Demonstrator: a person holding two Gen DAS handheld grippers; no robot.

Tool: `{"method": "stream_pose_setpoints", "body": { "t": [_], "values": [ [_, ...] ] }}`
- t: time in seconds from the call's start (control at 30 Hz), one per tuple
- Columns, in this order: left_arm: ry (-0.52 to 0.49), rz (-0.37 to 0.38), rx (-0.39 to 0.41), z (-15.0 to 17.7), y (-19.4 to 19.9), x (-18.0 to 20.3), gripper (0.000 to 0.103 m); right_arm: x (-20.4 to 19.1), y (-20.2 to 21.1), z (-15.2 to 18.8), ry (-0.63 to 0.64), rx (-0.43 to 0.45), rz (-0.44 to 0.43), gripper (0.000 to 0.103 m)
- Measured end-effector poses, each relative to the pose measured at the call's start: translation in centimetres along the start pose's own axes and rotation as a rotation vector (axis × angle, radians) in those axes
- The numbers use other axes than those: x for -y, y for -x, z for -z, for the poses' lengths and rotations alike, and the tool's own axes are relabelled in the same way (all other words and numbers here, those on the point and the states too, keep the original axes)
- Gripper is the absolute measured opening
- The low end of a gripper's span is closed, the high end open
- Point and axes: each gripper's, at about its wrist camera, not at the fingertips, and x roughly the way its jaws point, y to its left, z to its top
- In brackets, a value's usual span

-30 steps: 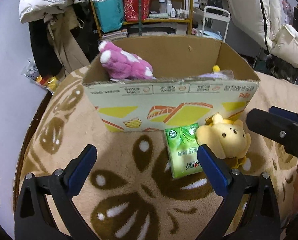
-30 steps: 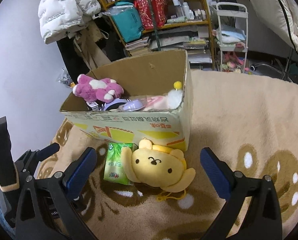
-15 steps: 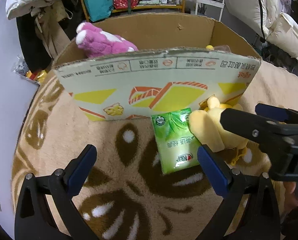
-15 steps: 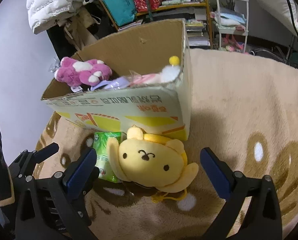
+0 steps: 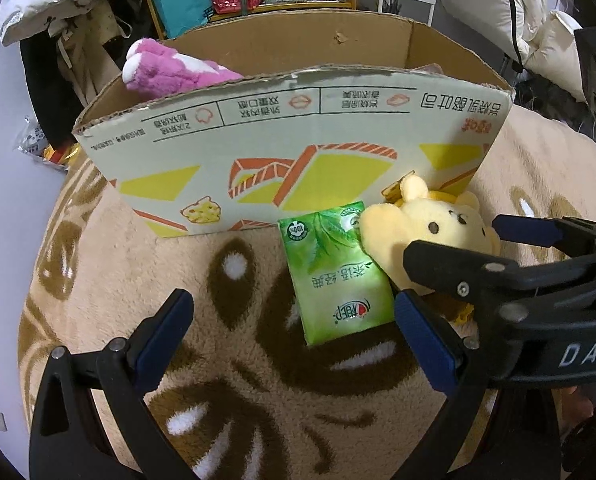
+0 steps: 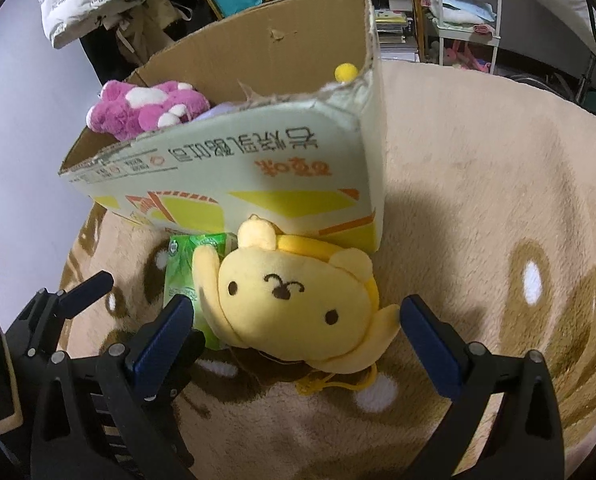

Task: Organize soft objects
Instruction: 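Lower the right tool onto the yellow dog plush while the left tool approaches the green tissue pack, then grasp the yellow dog plush with the right tool while the left tool grasps the green tissue pack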

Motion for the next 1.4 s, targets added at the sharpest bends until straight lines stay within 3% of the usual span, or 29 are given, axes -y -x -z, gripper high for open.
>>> {"method": "stream_pose_setpoints", "body": {
  "t": [0.3, 0.77, 0.93, 1.27, 1.4],
  "values": [
    [-0.009, -0.002, -0.032, -0.2, -1.1, 0.4, 0.1, 0.1, -0.9, 0.1, 0.015, -0.014, 0.057, 0.103],
    [0.027, 0.034, -0.058, -0.2, -2.1, 0.7, 0.1, -0.3, -1.5, 0.5, 0.007, -0.029, 0.034, 0.102],
    [0.032, 0.033, -0.066, -0.2, -2.6, 0.5, 0.1, -0.4, -1.7, 0.6, 0.014, -0.03, 0.024, 0.095],
    [0.077, 0.081, -0.089, 0.8, -4.1, -0.4, 0.099, -0.6, -1.1, 0.5, 0.017, -0.007, 0.028, 0.092],
    [0.106, 0.12, -0.101, 1.3, -4.6, -1.4, 0.091, -0.6, -0.8, 0.4, 0.022, 0.002, 0.032, 0.092]
  ]
}}
